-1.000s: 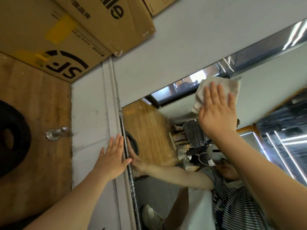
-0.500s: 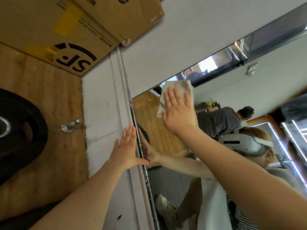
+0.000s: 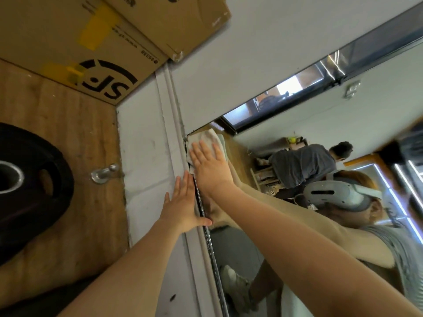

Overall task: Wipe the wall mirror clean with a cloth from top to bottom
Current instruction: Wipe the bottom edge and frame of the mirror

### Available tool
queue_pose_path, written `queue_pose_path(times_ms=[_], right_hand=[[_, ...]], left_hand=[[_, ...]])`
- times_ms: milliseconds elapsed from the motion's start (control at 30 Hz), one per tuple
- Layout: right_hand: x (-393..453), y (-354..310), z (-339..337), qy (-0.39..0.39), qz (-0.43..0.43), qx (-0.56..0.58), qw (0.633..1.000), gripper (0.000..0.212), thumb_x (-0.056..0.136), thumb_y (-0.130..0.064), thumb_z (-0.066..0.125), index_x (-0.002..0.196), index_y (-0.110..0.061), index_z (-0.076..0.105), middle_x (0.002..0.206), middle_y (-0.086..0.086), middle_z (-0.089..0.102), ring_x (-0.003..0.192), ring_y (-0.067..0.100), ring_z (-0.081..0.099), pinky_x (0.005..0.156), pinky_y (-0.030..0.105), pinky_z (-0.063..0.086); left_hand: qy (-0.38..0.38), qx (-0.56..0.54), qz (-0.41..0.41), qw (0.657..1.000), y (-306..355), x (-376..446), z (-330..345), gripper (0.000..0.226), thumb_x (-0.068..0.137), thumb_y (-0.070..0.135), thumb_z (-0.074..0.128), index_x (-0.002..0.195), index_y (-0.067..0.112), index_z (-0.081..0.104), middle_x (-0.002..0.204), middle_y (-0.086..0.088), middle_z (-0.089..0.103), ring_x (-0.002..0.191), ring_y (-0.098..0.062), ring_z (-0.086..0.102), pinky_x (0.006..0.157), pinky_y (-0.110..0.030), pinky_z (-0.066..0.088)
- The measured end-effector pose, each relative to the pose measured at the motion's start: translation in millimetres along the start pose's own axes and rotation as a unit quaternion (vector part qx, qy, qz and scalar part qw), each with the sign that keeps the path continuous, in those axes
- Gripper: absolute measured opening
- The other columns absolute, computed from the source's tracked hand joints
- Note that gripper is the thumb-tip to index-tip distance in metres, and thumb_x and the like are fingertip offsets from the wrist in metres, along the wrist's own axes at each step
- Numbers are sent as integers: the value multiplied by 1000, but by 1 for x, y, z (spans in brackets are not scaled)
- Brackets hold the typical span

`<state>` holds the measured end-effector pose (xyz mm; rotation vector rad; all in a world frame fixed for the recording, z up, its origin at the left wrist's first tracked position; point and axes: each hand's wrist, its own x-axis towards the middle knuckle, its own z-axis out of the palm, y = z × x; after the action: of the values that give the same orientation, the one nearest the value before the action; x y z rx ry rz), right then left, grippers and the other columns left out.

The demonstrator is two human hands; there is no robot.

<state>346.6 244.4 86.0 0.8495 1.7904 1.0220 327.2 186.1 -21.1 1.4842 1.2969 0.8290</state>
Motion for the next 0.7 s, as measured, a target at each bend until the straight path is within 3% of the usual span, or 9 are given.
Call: queue_pose_path(times_ms=[433, 700], right_hand=[[-45, 30, 4, 17, 14, 31, 999, 59, 103, -35, 16, 154, -15, -8, 162, 4, -14, 148, 20, -17, 105, 45, -26], [-86, 88, -5, 66, 83, 54, 993, 61, 103, -31, 22, 154, -17, -9, 161, 5, -15, 148, 20, -18, 115, 44, -17]], left_hand=[[7, 43, -11, 999, 5, -5, 2, 125, 79, 58, 68, 150, 13, -23, 156, 0, -33, 145, -22, -25, 118, -51, 2], [10, 61, -21, 998, 10, -8, 5, 120, 83, 56, 66, 150, 11, -23, 156, -1, -32, 145, -23, -25, 118, -52, 5]])
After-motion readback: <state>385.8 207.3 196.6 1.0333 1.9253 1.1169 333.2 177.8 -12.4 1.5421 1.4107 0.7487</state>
